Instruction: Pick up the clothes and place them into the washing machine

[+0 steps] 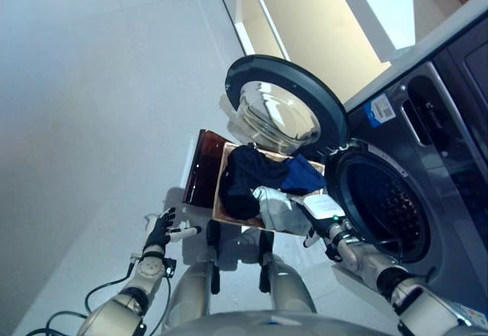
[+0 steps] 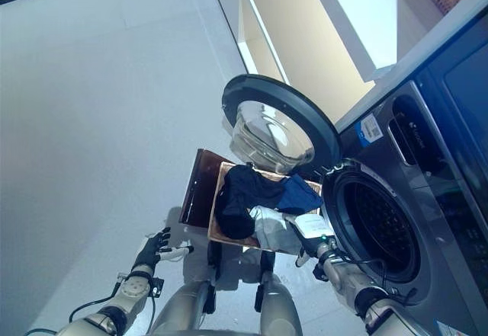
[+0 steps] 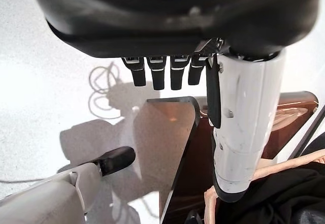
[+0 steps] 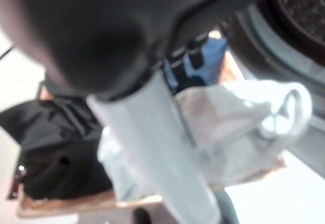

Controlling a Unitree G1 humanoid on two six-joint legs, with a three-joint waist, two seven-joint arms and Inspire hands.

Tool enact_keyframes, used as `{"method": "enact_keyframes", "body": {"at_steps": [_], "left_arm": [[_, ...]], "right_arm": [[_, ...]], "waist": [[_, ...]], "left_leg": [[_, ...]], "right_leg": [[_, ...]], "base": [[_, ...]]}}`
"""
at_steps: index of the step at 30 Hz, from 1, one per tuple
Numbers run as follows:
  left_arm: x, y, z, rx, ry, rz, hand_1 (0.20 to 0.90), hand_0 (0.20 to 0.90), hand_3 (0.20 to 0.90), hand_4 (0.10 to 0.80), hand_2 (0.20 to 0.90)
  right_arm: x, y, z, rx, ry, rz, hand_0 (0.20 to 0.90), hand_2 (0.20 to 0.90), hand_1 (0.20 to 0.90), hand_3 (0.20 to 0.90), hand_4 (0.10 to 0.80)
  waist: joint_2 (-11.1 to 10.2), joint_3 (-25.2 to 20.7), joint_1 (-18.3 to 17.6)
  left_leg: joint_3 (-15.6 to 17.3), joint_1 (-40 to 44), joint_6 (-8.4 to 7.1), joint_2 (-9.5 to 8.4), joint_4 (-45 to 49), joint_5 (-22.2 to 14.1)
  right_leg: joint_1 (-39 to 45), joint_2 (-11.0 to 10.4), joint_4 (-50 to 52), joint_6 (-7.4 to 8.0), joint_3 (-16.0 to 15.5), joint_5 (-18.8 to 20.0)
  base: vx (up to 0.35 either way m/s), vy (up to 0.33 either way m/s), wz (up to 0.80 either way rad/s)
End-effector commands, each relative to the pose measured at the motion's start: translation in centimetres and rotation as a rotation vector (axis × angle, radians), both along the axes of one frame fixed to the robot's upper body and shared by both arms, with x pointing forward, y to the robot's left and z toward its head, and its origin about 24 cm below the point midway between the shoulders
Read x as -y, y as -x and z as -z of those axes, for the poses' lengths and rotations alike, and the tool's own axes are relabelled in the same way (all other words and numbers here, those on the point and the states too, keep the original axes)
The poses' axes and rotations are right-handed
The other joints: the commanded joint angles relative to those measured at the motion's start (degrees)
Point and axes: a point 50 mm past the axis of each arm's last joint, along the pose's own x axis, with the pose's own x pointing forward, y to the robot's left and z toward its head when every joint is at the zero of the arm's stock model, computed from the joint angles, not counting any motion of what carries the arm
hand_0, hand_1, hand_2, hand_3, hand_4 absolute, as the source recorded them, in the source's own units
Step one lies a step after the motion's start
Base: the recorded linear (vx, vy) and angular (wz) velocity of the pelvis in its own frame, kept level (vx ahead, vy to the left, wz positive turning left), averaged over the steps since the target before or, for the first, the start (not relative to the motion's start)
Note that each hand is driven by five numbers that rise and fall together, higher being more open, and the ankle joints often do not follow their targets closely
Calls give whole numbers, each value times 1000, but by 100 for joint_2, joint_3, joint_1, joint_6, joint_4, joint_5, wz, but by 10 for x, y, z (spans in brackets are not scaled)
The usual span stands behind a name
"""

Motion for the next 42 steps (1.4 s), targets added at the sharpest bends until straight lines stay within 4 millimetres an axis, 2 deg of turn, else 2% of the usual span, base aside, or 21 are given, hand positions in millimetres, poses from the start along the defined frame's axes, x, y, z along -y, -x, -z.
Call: {"method": "enact_keyframes", "body": {"at_steps": [1,7,15,27,33,37,42], "left_arm": [[-8,-16,-14,108,-23,-34,900,900,900,800,900],[-6,-20,-16,123,-18,-31,900,900,900,800,900],[-3,-31,-23,157,-13,-31,900,900,900,800,900],[11,-48,-33,219,6,-8,900,900,900,800,900],[11,-56,-39,245,4,6,900,900,900,800,900],[9,-59,-41,245,2,5,900,900,900,800,900],[15,-62,-41,238,16,27,900,900,900,800,900]], "right_arm": [[15,-13,-22,127,8,20,900,900,900,900,800],[7,-15,-18,108,5,11,900,900,900,900,800],[-12,-17,-12,78,-36,-17,900,900,900,900,800],[-19,-33,-16,104,-19,3,900,900,900,900,800],[-25,-38,-22,81,-16,-73,900,900,900,900,800],[-25,-34,-16,30,-5,-78,900,900,900,900,800],[-25,-35,-8,-42,39,-55,900,900,900,900,800]], "waist": [[-128,7,28],[-123,109,48],[-100,271,48],[-19,366,44],[-15,429,17],[-40,444,-12],[-50,403,15]], "left_leg": [[-68,-394,-503,144,433,-217],[-72,-513,-487,136,422,-184],[-70,-784,-492,131,468,-131],[26,-1287,-480,91,490,-47],[52,-1480,-487,76,519,-29],[76,-1583,-496,69,506,-12],[135,-1699,-500,72,500,-21]], "right_leg": [[-97,-271,-197,90,276,335],[-257,-272,-147,74,295,361],[-514,-252,-134,43,310,408],[-1047,-259,-246,49,419,632],[-1243,-251,-232,38,452,674],[-1334,-231,-303,34,488,748],[-1398,-222,-516,46,531,884]], "base": [[0,0,0],[0,0,0],[-5,2,-1],[-15,10,-7],[-1,4,-2],[12,2,-8],[27,0,-9]]}}
